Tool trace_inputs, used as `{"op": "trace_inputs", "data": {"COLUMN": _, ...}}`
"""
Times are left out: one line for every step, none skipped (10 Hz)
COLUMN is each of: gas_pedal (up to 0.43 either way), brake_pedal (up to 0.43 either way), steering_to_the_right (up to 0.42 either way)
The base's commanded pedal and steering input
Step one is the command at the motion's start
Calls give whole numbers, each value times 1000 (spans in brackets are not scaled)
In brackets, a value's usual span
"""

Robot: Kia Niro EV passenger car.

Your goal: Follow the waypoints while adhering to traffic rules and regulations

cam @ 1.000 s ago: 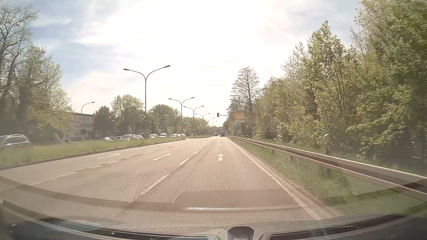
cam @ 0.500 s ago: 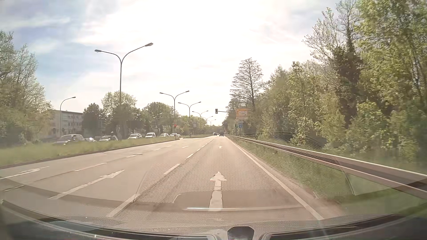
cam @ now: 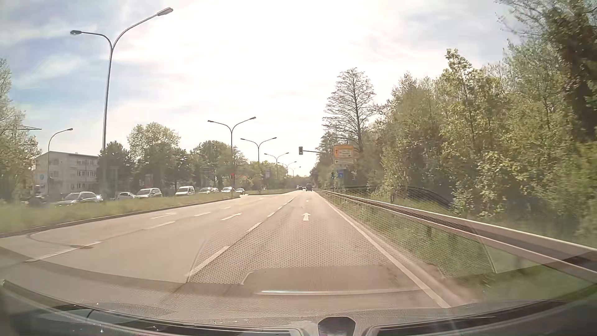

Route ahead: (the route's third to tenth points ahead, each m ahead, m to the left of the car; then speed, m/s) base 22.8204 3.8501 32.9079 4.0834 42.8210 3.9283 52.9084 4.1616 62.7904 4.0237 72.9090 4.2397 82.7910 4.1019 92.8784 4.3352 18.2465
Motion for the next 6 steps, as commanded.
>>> {"op": "trace_inputs", "data": {"gas_pedal": 79, "brake_pedal": 0, "steering_to_the_right": 0}}
{"op": "trace_inputs", "data": {"gas_pedal": 67, "brake_pedal": 0, "steering_to_the_right": 0}}
{"op": "trace_inputs", "data": {"gas_pedal": 59, "brake_pedal": 0, "steering_to_the_right": -1}}
{"op": "trace_inputs", "data": {"gas_pedal": 59, "brake_pedal": 0, "steering_to_the_right": -1}}
{"op": "trace_inputs", "data": {"gas_pedal": 59, "brake_pedal": 0, "steering_to_the_right": -2}}
{"op": "trace_inputs", "data": {"gas_pedal": 59, "brake_pedal": 0, "steering_to_the_right": -2}}
